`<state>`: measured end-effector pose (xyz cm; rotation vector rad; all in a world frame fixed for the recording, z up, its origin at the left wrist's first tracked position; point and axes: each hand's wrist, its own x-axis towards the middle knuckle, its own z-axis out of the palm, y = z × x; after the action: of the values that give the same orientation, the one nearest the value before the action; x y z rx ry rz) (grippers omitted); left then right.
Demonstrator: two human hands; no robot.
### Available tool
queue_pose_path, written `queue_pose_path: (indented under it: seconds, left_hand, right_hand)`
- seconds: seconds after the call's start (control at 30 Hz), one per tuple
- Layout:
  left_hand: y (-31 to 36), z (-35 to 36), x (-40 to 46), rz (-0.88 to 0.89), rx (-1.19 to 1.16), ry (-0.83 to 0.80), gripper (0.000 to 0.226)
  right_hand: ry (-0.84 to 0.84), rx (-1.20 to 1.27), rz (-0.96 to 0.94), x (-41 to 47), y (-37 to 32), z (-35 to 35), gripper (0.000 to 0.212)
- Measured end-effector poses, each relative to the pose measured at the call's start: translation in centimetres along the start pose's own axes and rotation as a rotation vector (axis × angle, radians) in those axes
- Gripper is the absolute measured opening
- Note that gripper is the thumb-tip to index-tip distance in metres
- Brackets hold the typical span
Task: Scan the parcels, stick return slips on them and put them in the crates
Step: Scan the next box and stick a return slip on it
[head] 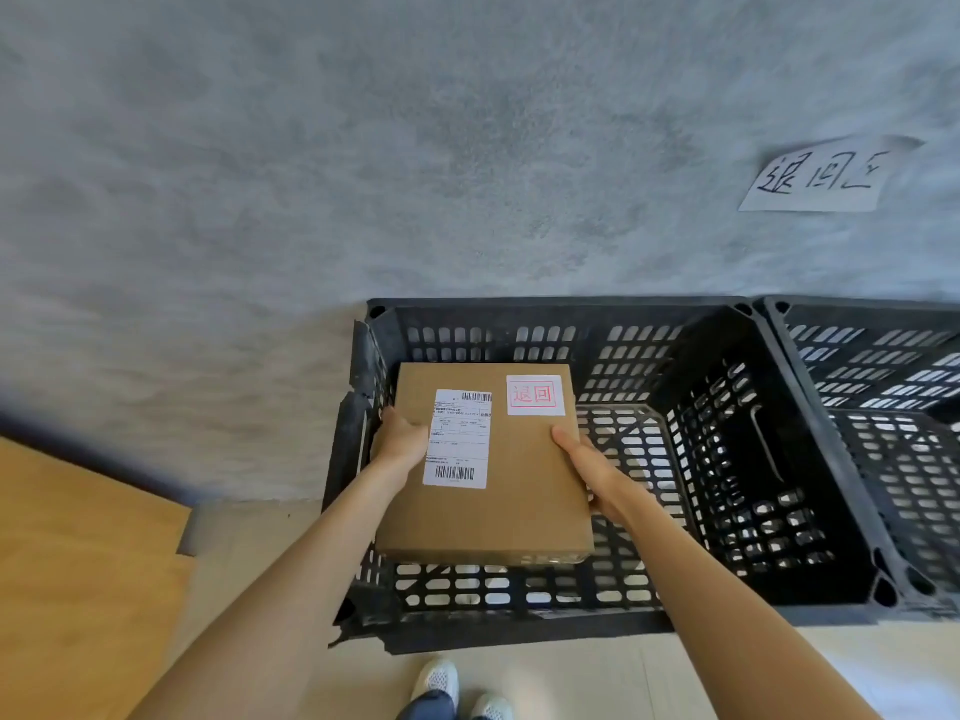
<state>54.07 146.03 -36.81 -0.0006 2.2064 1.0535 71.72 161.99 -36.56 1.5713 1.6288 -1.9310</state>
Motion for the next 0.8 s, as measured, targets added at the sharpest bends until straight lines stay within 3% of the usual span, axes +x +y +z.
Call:
queue_pose_path:
  seconds: [0.1,0.17,0.37,0.47,0.63,0.8]
  left_hand:
    - [-0.3,0.0,-0.1,0.014,-0.006,0.003,0.06]
    - [-0.4,0.0,-0.5,0.045,-0.019,0.012,0.061]
    - [-0.7,-0.3,-2.7,0.26,0.047,0.068,0.074]
    - [-0.2,-0.9,-4.1,0.274,0.07,0.053,0.074]
    - [3.1,-3.8,-7.3,0.386,0.092,0.068,0.068]
    - [8.6,-12.7,-10.8,0.577,0.144,0.261,0.062]
  right_hand:
    - [0.003,-0.008,-0.015,0.2,0.1,0.1,0.048]
    - [0.007,0.016,-0.03,0.7,0.2,0.2,0.061]
    - [-0.018,-0.027,-0.033,1.1,0.4,0.1,0.075]
    - [0.045,-0.061,-0.06,0.0,0.1,0.4,0.08]
    - [0.256,-0.349,-0.28,-3.9,-3.7,1.3,0.09]
    - [0.319,-0.68,-0.613,-11.3,-11.9,4.3,0.083]
